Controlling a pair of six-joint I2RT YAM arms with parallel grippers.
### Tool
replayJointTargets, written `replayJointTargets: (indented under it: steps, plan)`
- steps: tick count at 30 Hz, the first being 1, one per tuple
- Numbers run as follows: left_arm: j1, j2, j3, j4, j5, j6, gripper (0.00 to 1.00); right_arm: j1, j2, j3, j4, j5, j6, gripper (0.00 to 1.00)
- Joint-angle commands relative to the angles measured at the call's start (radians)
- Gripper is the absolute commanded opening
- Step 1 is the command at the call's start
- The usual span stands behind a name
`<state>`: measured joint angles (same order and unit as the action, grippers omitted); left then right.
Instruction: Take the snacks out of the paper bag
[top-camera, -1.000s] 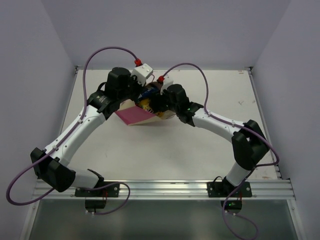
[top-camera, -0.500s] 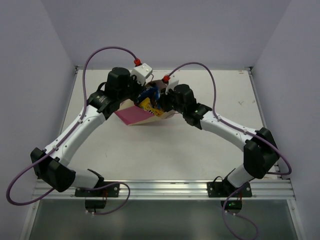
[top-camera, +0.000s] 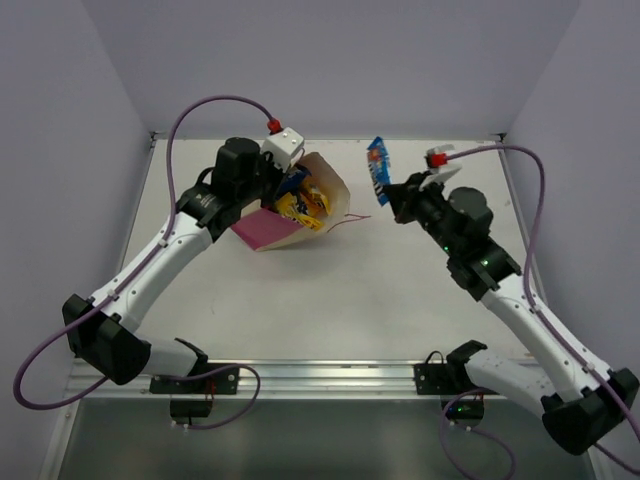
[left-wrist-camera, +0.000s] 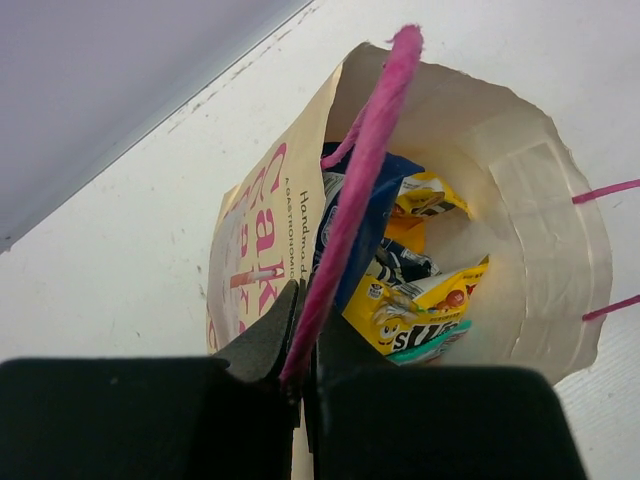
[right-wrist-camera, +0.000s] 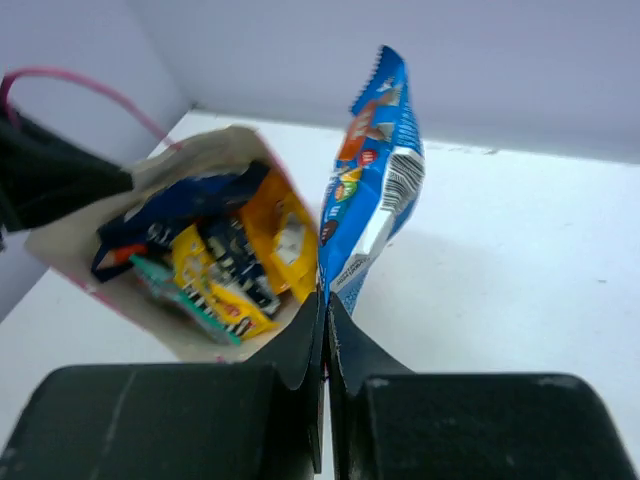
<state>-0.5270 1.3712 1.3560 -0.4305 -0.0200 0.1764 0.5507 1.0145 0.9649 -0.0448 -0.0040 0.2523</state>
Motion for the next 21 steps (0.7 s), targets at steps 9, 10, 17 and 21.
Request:
replayJointTargets:
  steps: [9,10,17,21]
  plan:
    - [-0.004,-0.035,-0.018,0.015,0.129,0.029,0.00,-0.204,0.160,-0.039,-0.004,-0.023,-0.005,0.45]
    - [-0.004,-0.035,-0.020,0.010,0.141,0.029,0.00,-0.202,0.177,-0.025,0.000,-0.040,-0.021,0.54]
    - [-0.004,-0.037,-0.028,0.001,0.138,0.009,0.00,-0.080,0.186,-0.002,0.125,-0.220,-0.185,0.68]
    - [-0.004,-0.034,-0.026,0.001,0.121,-0.005,0.00,-0.011,0.280,0.054,0.151,-0.284,-0.228,0.69]
